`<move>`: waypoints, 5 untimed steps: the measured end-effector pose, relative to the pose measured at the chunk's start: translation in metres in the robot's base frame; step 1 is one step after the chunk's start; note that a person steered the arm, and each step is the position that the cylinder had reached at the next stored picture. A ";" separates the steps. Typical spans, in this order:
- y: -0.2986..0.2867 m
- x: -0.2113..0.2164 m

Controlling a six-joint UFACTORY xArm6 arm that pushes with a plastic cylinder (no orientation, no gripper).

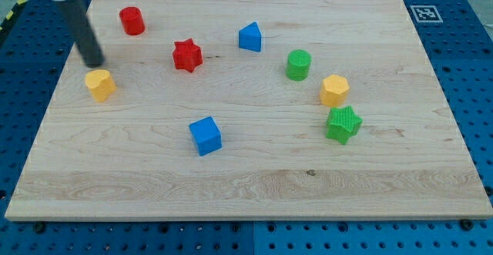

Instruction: Move the yellow heart slightly towards right

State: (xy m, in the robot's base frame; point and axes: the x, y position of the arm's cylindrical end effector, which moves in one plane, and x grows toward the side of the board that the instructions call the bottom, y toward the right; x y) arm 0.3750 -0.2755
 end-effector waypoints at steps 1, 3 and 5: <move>-0.013 0.012; -0.013 0.038; 0.017 0.068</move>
State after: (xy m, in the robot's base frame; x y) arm 0.4434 -0.2581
